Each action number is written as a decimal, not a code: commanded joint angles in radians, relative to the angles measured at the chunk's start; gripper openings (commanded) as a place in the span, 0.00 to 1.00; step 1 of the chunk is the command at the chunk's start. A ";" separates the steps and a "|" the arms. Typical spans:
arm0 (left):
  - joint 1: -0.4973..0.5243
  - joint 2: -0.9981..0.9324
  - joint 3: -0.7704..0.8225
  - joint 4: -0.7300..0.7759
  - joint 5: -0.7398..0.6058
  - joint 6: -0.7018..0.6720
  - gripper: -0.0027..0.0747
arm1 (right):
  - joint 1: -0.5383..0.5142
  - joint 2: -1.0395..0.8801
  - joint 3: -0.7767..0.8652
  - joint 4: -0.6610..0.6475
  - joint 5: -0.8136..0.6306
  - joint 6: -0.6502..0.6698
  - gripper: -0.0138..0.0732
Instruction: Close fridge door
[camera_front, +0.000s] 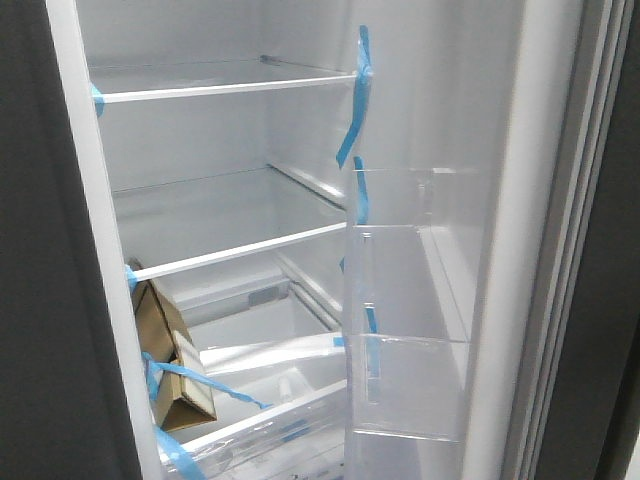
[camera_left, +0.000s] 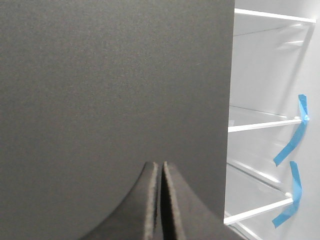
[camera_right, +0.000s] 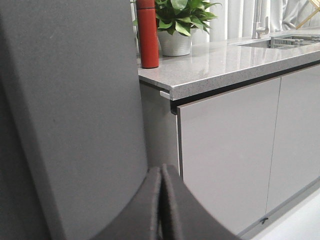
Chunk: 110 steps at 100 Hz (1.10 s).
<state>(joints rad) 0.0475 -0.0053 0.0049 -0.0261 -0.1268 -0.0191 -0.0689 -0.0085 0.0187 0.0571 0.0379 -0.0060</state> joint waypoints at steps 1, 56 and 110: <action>-0.006 -0.018 0.035 -0.004 -0.073 -0.004 0.01 | -0.007 0.014 -0.056 0.018 -0.081 -0.007 0.11; -0.006 -0.018 0.035 -0.004 -0.073 -0.004 0.01 | -0.007 0.519 -0.698 0.075 0.036 -0.007 0.11; -0.006 -0.018 0.035 -0.004 -0.073 -0.004 0.01 | -0.007 0.562 -0.844 0.092 0.111 -0.007 0.11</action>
<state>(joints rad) 0.0475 -0.0053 0.0049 -0.0261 -0.1268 -0.0191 -0.0689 0.5486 -0.7921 0.1414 0.2108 -0.0060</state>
